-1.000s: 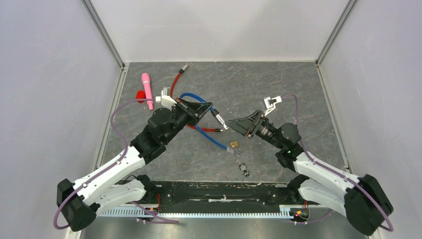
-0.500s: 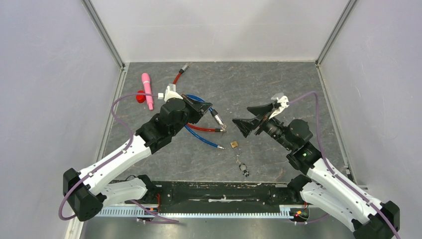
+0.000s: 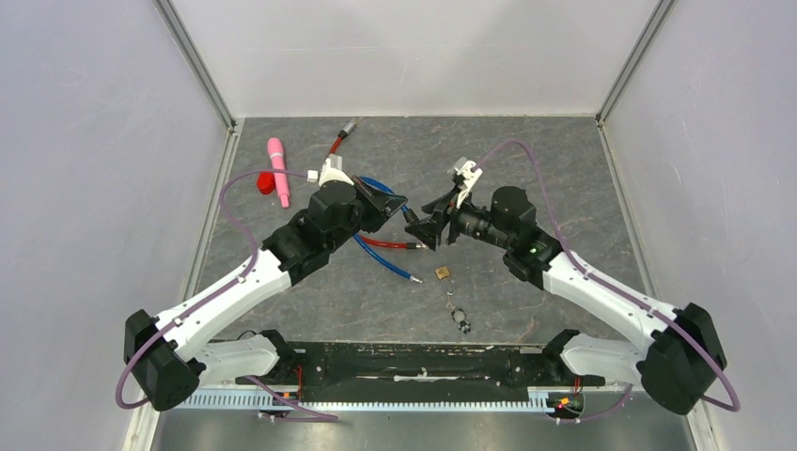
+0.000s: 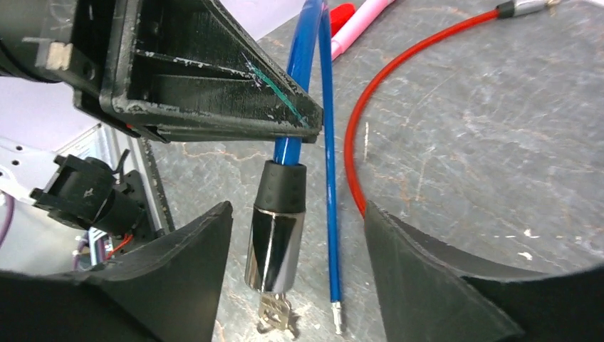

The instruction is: Unlock with the key

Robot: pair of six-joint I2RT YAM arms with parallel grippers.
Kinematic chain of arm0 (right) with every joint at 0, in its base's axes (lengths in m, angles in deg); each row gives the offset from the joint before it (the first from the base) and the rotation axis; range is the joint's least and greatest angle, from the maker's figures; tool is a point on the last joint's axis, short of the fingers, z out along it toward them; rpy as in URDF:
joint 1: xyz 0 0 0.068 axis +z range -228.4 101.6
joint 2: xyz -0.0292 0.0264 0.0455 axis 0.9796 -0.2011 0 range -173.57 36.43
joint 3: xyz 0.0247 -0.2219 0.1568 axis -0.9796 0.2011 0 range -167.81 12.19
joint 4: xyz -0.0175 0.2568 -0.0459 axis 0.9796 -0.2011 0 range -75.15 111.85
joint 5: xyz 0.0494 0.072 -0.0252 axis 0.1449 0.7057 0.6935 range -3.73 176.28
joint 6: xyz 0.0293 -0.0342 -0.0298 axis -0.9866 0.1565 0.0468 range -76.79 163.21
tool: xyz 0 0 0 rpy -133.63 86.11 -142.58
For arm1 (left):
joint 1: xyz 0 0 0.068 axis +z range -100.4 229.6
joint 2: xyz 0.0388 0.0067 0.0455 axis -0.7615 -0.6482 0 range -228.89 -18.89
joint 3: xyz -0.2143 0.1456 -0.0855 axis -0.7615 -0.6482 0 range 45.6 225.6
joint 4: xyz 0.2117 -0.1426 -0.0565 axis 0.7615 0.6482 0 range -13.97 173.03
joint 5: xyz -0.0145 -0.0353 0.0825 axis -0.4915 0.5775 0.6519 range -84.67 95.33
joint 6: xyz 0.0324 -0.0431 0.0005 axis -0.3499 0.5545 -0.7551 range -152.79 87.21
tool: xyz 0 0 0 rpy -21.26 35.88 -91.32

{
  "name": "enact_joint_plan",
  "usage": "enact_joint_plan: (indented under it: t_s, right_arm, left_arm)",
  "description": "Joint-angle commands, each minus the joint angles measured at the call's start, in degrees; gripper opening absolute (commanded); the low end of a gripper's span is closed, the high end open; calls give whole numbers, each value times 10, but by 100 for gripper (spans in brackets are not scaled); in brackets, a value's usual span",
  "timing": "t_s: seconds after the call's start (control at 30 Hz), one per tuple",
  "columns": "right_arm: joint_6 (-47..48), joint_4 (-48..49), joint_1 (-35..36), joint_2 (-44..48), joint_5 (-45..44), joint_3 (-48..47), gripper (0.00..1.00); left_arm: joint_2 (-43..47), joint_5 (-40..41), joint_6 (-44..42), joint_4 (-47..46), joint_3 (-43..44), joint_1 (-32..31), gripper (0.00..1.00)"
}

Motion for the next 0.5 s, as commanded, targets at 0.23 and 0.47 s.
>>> enact_joint_plan:
  t_s: [0.23, 0.47]
  right_arm:
    - [-2, 15, -20, -79, 10, -79, 0]
    - [-96, 89, -150, -128, 4, -97, 0]
  left_arm:
    - [0, 1, -76, 16, 45, 12, 26]
    - [35, 0, -178, 99, 66, 65, 77]
